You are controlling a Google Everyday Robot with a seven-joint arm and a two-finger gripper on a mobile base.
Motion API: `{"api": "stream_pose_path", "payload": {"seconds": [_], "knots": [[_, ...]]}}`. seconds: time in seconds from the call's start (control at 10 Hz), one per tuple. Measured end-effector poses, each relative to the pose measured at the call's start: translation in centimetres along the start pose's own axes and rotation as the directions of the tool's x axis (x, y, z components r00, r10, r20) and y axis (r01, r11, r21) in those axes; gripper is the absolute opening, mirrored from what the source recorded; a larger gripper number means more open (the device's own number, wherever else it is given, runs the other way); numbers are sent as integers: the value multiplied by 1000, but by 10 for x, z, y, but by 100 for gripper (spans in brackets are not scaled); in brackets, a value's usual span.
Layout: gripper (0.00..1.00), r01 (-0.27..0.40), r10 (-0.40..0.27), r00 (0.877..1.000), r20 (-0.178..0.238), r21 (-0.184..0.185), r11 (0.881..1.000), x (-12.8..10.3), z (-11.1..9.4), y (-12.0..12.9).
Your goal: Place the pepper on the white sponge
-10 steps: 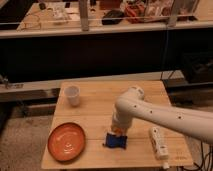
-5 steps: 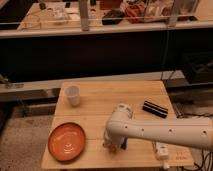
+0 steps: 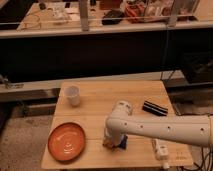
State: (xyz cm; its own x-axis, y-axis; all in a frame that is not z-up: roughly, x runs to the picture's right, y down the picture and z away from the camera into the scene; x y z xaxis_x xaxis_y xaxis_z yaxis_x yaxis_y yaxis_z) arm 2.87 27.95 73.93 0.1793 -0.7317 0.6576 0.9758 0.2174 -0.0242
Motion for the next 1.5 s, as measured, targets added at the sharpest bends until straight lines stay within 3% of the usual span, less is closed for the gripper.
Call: {"api": "stream_pose_path", "payload": {"seconds": [0.5, 0.9, 1.2, 1.5], "knots": [[80, -19, 19, 1000, 13, -28, 999, 8, -2, 5], [80, -126, 124, 992, -38, -56, 990, 42, -28, 27], [80, -132, 131, 991, -15, -56, 990, 59, -28, 31], [80, -134, 133, 991, -14, -58, 989, 59, -28, 32]]}}
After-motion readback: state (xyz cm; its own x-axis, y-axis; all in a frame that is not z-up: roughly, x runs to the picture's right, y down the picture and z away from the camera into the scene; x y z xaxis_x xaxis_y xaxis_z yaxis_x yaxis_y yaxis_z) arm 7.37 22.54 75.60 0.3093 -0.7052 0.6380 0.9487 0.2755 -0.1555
